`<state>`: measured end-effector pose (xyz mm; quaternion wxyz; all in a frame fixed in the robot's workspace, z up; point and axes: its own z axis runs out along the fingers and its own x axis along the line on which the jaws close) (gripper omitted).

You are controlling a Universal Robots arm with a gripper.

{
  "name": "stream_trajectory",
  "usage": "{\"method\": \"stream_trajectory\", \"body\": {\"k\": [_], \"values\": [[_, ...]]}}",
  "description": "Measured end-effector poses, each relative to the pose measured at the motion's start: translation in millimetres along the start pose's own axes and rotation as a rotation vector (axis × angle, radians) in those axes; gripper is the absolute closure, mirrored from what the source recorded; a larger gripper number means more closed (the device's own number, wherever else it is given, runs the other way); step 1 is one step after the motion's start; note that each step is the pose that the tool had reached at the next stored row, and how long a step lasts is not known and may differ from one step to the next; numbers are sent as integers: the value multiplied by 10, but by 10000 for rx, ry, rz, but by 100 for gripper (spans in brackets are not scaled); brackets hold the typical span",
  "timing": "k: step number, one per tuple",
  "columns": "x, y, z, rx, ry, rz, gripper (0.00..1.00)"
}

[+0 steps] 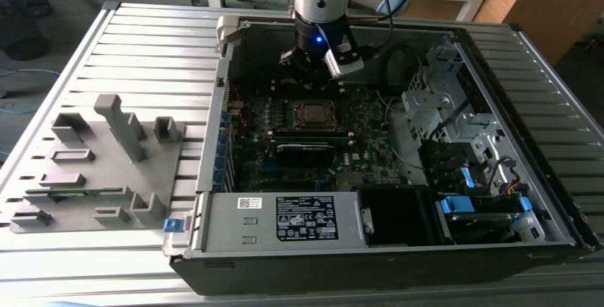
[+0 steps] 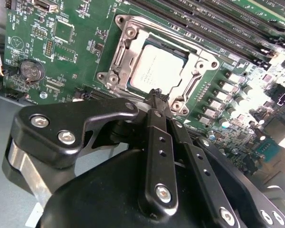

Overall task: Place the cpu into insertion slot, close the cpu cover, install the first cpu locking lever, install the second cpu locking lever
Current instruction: 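Install the first cpu locking lever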

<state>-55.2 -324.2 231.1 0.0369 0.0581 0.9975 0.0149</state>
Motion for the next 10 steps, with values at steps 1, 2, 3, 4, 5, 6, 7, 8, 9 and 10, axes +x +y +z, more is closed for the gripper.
{"method": "stream_trajectory", "body": {"k": [1, 2, 3, 4, 5, 6, 7, 8, 9, 10], "values": [[0, 0, 1, -3, -1, 0, 89], [0, 0, 1, -6, 0, 0, 89], [0, 0, 1, -8, 0, 1, 89], [0, 1, 1, -10, 0, 1, 89], [-4, 1, 1, -11, 1, -3, 89], [-15, 2, 2, -11, 1, -7, 89], [-24, 3, 3, -12, 1, -6, 89], [-29, 3, 3, -12, 1, -9, 89], [-39, 5, 4, -11, 1, -23, 89], [-46, 5, 6, -14, 2, -40, 89]]}}
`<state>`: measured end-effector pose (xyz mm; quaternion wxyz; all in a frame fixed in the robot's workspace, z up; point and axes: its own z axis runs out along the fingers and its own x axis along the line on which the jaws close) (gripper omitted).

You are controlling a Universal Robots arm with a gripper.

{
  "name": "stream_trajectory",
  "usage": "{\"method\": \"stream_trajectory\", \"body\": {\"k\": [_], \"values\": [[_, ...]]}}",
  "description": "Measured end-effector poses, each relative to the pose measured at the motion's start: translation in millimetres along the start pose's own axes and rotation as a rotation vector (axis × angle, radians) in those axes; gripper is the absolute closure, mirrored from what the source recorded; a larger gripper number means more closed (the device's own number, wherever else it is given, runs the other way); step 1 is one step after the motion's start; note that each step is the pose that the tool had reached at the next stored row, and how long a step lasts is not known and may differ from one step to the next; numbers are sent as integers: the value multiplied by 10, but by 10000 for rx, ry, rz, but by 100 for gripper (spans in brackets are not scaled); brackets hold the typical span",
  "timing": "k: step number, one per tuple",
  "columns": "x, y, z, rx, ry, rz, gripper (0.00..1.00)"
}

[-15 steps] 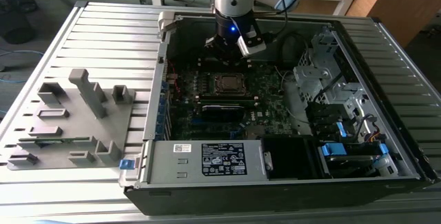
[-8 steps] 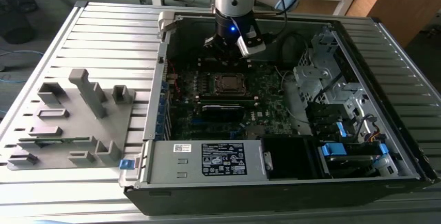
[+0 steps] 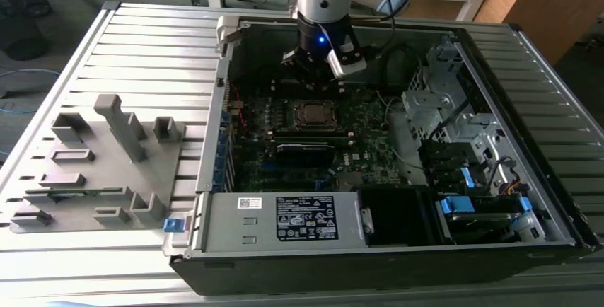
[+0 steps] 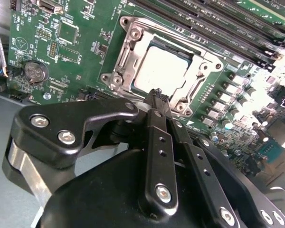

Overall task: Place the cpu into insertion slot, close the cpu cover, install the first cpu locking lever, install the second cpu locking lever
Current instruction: 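Install the first cpu locking lever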

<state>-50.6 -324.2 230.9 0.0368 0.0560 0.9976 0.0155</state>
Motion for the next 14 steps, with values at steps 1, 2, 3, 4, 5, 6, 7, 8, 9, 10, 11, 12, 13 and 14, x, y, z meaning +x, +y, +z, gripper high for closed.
{"method": "stream_trajectory", "body": {"k": [1, 2, 3, 4, 5, 6, 7, 8, 9, 10, 11, 12, 13, 14], "values": [[-2, 0, 0, 0, 0, -12, 89], [-2, -2, 0, 0, 1, -15, 89], [-3, -7, 0, 0, 2, -18, 89], [-4, -14, 0, 0, 2, -17, 89], [-5, -21, 0, 0, 1, -17, 89], [-6, -29, 0, 0, 1, -17, 89], [-6, -34, 0, 0, 1, -17, 89], [-7, -38, 0, 0, 1, -17, 89], [-7, -45, 0, 0, 1, -17, 89], [-8, -53, 0, 1, 2, -17, 89], [-9, -62, 0, 0, 1, -16, 89], [-10, -69, 0, 0, 1, -16, 89], [-10, -72, 1, -1, 0, -17, 89], [-10, -72, 1, -1, 1, -16, 89]]}}
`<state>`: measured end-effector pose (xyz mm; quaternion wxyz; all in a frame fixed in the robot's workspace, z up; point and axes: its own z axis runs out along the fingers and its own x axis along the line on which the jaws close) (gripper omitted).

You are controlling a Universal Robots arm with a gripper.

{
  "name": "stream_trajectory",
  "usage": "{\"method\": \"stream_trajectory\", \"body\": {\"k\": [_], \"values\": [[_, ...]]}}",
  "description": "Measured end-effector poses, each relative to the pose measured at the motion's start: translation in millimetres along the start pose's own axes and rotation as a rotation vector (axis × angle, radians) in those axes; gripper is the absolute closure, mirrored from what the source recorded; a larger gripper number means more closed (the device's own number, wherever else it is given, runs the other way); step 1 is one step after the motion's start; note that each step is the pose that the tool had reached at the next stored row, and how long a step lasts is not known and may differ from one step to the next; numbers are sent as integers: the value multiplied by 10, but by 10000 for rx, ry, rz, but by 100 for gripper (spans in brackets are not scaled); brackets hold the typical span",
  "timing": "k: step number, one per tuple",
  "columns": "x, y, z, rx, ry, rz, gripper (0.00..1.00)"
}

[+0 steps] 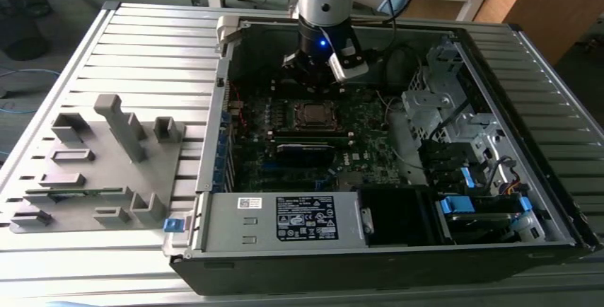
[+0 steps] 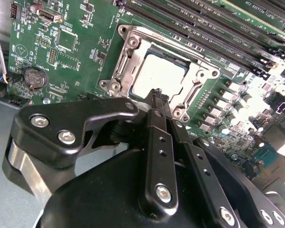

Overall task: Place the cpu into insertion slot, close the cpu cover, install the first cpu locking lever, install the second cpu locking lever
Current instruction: 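Install the first cpu locking lever, then install the second cpu locking lever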

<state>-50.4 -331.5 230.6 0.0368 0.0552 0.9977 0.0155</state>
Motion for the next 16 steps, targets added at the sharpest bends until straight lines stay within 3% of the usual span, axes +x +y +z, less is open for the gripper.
{"method": "stream_trajectory", "body": {"k": [16], "values": [[-5, -9, -51, 0, 23, 0, 89]]}}
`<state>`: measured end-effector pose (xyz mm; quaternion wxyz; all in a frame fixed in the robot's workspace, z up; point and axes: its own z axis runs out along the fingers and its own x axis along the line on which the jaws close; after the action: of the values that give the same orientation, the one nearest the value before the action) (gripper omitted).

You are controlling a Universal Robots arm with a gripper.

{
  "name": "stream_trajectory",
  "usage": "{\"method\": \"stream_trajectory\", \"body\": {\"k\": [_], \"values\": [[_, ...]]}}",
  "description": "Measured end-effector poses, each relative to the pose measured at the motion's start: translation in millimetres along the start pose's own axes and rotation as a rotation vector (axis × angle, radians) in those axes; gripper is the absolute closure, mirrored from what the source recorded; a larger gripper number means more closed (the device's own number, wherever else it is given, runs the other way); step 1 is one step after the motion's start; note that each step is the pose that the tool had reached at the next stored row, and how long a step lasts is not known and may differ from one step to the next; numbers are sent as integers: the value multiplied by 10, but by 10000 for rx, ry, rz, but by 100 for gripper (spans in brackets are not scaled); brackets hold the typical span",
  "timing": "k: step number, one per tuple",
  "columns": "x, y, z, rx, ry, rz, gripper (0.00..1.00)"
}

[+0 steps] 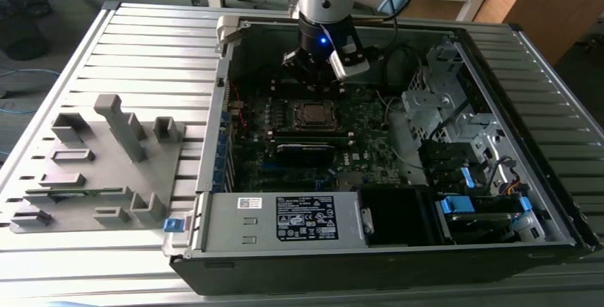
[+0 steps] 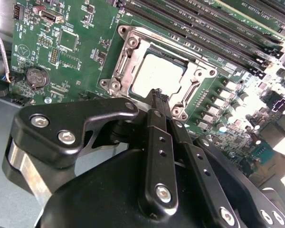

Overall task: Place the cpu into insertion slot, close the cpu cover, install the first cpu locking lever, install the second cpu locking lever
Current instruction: 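Install the second cpu locking lever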

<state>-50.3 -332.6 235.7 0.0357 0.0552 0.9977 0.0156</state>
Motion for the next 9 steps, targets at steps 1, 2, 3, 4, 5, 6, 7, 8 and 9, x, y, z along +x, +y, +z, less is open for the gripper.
{"method": "stream_trajectory", "body": {"k": [1, 2, 3, 4, 5, 6, 7, 8, 9], "values": [[0, 0, 0, 0, 1, 1, 89], [0, -1, -2, 4, 6, 0, 89], [0, -1, -2, 5, 8, 0, 89], [0, -1, -2, 4, 9, 0, 89], [0, -1, -2, 4, 10, 0, 89], [0, -1, -2, 5, 10, 0, 89], [0, 0, -5, 6, 11, 1, 89], [0, 0, -10, 7, 12, 0, 89], [-1, 0, -17, 6, 11, 0, 89]]}}
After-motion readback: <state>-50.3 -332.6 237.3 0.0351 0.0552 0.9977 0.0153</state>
